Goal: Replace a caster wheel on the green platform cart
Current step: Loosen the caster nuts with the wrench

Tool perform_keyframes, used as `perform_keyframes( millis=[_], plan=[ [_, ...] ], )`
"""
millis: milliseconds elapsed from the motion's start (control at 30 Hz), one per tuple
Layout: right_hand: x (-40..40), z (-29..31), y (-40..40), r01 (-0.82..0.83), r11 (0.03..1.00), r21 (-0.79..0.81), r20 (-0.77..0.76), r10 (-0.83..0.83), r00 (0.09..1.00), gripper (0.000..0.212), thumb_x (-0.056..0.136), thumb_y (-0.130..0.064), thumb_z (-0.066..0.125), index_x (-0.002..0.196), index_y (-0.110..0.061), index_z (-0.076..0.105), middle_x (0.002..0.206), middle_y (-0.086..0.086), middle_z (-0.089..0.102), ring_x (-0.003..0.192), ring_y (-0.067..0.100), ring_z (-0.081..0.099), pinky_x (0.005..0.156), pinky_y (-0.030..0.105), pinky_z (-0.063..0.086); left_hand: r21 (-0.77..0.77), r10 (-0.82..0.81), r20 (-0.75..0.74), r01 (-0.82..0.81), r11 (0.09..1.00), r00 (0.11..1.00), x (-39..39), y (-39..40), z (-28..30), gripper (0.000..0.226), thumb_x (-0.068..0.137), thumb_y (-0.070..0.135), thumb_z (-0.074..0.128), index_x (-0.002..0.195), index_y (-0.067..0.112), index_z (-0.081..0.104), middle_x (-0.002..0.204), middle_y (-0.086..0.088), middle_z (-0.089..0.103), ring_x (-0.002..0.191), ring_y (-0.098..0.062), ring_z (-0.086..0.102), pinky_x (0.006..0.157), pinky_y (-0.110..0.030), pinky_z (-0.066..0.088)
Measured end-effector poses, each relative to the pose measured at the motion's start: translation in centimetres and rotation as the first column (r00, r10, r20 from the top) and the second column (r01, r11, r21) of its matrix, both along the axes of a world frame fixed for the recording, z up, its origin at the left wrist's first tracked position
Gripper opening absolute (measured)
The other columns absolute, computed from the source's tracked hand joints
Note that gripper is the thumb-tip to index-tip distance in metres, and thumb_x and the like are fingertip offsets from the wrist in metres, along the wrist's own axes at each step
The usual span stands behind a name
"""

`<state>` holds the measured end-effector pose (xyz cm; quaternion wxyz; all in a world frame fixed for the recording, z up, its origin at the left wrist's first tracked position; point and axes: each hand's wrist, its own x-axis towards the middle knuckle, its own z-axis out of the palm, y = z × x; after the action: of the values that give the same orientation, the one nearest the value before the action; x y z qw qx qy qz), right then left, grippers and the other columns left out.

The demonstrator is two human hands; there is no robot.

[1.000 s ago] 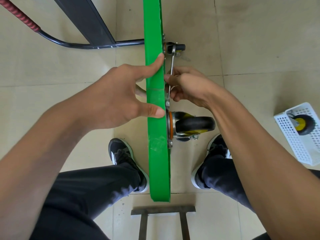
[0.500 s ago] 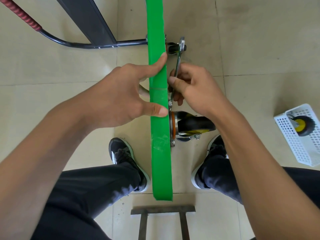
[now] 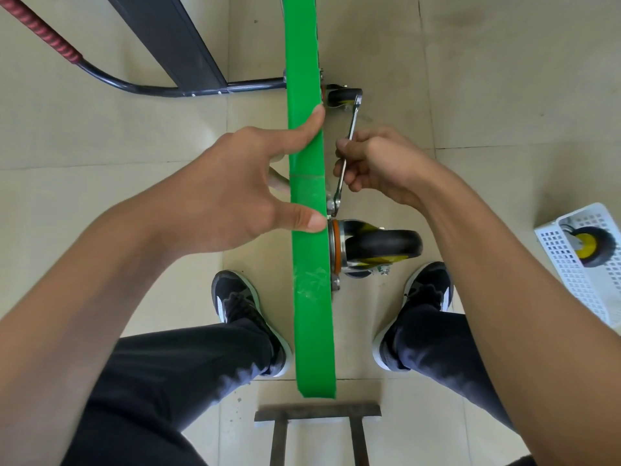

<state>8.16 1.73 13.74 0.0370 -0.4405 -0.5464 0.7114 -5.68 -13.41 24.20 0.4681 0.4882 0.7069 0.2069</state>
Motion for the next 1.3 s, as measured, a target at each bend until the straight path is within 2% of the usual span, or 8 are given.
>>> perform_keyframes(
  millis=[167, 267, 467, 600, 800, 933, 1167, 1300],
  plan=[
    [-0.1, -0.1, -0.2, 0.007, 0.996, -0.085, -0.033, -0.009, 0.999, 0.01, 0.103, -0.013, 0.052, 0.102, -0.003, 0.054, 0.078, 0.013, 0.061, 0.057, 0.014, 0.054, 0.05, 0.024, 0.048, -0.006, 0.003, 0.025, -0.002, 1.0, 1.0, -0.1, -0.1, -0.1, 0.114, 0.055, 0.042, 0.08, 0.151, 0.052, 0.02, 0.149, 0.03, 0.041, 0.11, -0.007, 0.063, 0.096, -0.027, 0.053],
    [-0.1, -0.1, 0.0, -0.003, 0.993, -0.115, -0.035, -0.001, 0.999, 0.01, 0.103, -0.014, 0.053, 0.101, -0.004, 0.054, 0.079, 0.011, 0.061, 0.059, 0.014, 0.056, 0.053, 0.024, 0.05, -0.007, 0.003, 0.025, -0.003, 1.0, 1.0, -0.1, -0.1, -0.2, 0.114, 0.055, 0.042, 0.08, 0.151, 0.052, 0.02, 0.149, 0.03, 0.041, 0.109, -0.007, 0.063, 0.096, -0.028, 0.053],
    [-0.7, -0.4, -0.9, -0.034, 0.994, -0.105, 0.018, 0.036, 0.999, 0.026, 0.102, -0.014, 0.054, 0.123, 0.001, 0.053, 0.091, 0.015, 0.057, 0.058, 0.012, 0.055, 0.051, 0.022, 0.05, -0.001, 0.0, 0.021, 0.0, 1.0, 1.0, -0.1, -0.1, -0.2, 0.112, 0.059, 0.038, 0.082, 0.151, 0.052, 0.02, 0.147, 0.031, 0.042, 0.105, -0.002, 0.063, 0.087, -0.012, 0.052],
    [-0.5, 0.4, -1.3, -0.047, 0.999, -0.02, -0.014, 0.047, 0.999, 0.016, 0.103, -0.013, 0.054, 0.112, -0.002, 0.06, 0.091, 0.016, 0.058, 0.057, 0.012, 0.055, 0.051, 0.023, 0.05, 0.007, 0.01, 0.031, -0.01, 1.0, 0.999, -0.1, -0.1, -0.2, 0.112, 0.058, 0.037, 0.082, 0.151, 0.051, 0.022, 0.147, 0.03, 0.044, 0.106, -0.004, 0.063, 0.089, -0.016, 0.053],
    [0.9, 2.7, -3.0, -0.035, 0.978, 0.204, -0.06, 0.048, 0.997, 0.009, 0.101, -0.008, 0.056, 0.1, -0.003, 0.063, 0.087, 0.018, 0.063, 0.062, 0.02, 0.061, 0.055, 0.029, 0.054, 0.01, 0.001, 0.018, -0.001, 1.0, 1.0, 0.0, 0.0, 0.0, 0.112, 0.059, 0.036, 0.081, 0.152, 0.048, 0.021, 0.147, 0.028, 0.044, 0.103, -0.005, 0.065, 0.089, -0.019, 0.054],
    [1.6, 3.3, -4.5, 0.007, 0.928, 0.372, -0.065, 0.019, 0.998, 0.02, 0.101, -0.007, 0.055, 0.084, -0.016, 0.06, 0.079, 0.012, 0.064, 0.061, 0.02, 0.063, 0.056, 0.03, 0.057, 0.013, 0.001, 0.03, -0.002, 1.0, 1.0, -0.1, 0.0, -0.3, 0.109, 0.067, 0.024, 0.085, 0.153, 0.046, 0.021, 0.149, 0.026, 0.043, 0.102, -0.006, 0.065, 0.087, -0.015, 0.053],
    [1.4, 2.9, -3.8, 0.065, 0.911, 0.407, -0.039, -0.054, 0.998, 0.013, 0.102, -0.012, 0.053, 0.091, -0.011, 0.06, 0.078, 0.012, 0.067, 0.058, 0.017, 0.062, 0.055, 0.033, 0.056, 0.004, -0.019, -0.007, 0.019, 1.0, 1.0, -0.1, 0.0, -0.1, 0.111, 0.064, 0.036, 0.082, 0.153, 0.048, 0.018, 0.153, 0.025, 0.038, 0.106, -0.006, 0.064, 0.093, -0.023, 0.054],
    [0.6, 2.7, -1.6, 0.072, 0.951, 0.302, -0.002, -0.075, 0.997, 0.016, 0.103, -0.015, 0.052, 0.093, -0.006, 0.061, 0.079, 0.013, 0.066, 0.059, 0.018, 0.06, 0.057, 0.032, 0.053, 0.008, -0.016, 0.005, 0.016, 1.0, 1.0, -0.2, 0.0, -0.1, 0.112, 0.061, 0.038, 0.081, 0.153, 0.049, 0.019, 0.153, 0.026, 0.037, 0.107, -0.006, 0.064, 0.093, -0.023, 0.054]
  ],
)
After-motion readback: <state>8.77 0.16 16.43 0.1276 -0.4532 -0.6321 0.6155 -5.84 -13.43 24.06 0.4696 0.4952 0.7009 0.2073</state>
